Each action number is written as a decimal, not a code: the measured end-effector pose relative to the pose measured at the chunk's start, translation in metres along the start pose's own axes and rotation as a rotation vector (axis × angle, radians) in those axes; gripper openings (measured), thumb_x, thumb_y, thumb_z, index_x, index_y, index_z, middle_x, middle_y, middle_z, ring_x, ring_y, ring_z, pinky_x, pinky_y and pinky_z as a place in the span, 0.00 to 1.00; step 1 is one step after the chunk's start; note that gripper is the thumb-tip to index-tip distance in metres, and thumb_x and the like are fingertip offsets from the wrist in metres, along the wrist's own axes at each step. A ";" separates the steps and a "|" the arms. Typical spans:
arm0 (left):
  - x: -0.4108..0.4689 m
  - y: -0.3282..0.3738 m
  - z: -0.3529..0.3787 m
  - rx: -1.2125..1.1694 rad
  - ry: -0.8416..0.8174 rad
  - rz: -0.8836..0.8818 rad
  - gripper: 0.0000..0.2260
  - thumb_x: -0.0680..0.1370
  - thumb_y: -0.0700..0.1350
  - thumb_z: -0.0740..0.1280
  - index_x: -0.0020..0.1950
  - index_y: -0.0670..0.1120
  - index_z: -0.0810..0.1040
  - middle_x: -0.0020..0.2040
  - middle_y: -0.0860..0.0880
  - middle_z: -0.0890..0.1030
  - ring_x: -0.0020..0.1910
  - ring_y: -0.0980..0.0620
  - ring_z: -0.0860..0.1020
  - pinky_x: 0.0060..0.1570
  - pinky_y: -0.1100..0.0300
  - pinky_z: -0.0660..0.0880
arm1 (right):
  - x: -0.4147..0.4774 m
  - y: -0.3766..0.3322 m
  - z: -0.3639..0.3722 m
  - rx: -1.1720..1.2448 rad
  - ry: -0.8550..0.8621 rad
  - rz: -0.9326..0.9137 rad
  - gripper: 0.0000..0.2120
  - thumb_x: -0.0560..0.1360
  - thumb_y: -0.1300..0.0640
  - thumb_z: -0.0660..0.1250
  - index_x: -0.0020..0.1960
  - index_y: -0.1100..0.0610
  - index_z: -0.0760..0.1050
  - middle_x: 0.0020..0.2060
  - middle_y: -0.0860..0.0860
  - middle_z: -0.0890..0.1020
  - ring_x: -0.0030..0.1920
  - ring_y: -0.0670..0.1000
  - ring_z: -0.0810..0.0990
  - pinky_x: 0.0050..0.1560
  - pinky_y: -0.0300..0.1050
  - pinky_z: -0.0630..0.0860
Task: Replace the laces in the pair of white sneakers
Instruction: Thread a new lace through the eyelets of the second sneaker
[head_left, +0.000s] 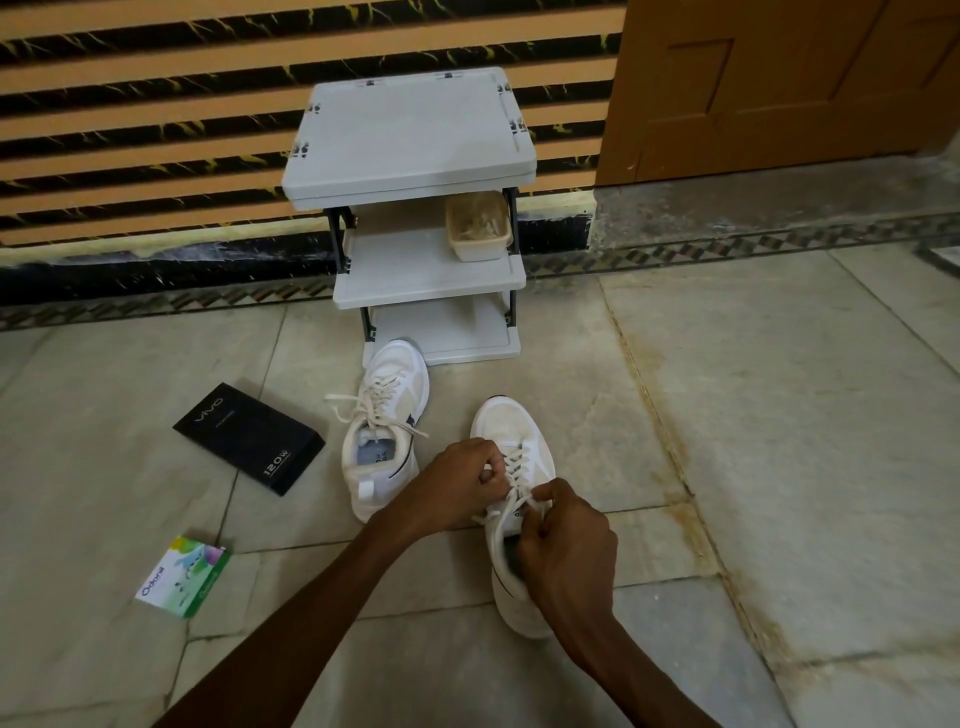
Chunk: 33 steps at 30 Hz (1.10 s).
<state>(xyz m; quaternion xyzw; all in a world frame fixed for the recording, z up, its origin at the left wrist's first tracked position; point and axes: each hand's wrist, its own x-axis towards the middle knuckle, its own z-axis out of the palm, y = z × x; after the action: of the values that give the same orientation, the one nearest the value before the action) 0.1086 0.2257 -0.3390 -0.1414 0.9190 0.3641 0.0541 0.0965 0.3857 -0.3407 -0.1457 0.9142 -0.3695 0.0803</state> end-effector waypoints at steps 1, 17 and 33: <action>0.001 -0.001 -0.001 -0.015 -0.012 -0.006 0.04 0.74 0.43 0.68 0.45 0.42 0.78 0.46 0.48 0.79 0.44 0.52 0.78 0.49 0.51 0.76 | 0.000 0.000 0.000 0.003 -0.005 0.001 0.08 0.76 0.52 0.68 0.53 0.54 0.79 0.41 0.50 0.84 0.36 0.43 0.75 0.38 0.29 0.63; 0.004 -0.002 -0.017 -0.070 0.024 0.061 0.04 0.73 0.39 0.71 0.46 0.44 0.84 0.45 0.50 0.84 0.45 0.57 0.81 0.46 0.67 0.76 | 0.001 0.000 0.003 -0.014 -0.020 0.018 0.03 0.76 0.54 0.68 0.48 0.52 0.78 0.33 0.44 0.78 0.30 0.41 0.70 0.34 0.30 0.68; -0.002 0.003 -0.010 -0.118 0.053 -0.063 0.03 0.74 0.40 0.70 0.45 0.44 0.84 0.46 0.50 0.84 0.47 0.57 0.80 0.44 0.72 0.71 | -0.001 0.001 0.004 -0.067 -0.039 0.025 0.11 0.75 0.49 0.68 0.54 0.54 0.77 0.44 0.49 0.83 0.42 0.48 0.81 0.41 0.33 0.68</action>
<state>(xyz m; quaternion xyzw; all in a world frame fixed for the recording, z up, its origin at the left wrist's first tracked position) 0.1091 0.2216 -0.3291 -0.1828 0.8922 0.4117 0.0330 0.0984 0.3836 -0.3442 -0.1440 0.9261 -0.3347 0.0980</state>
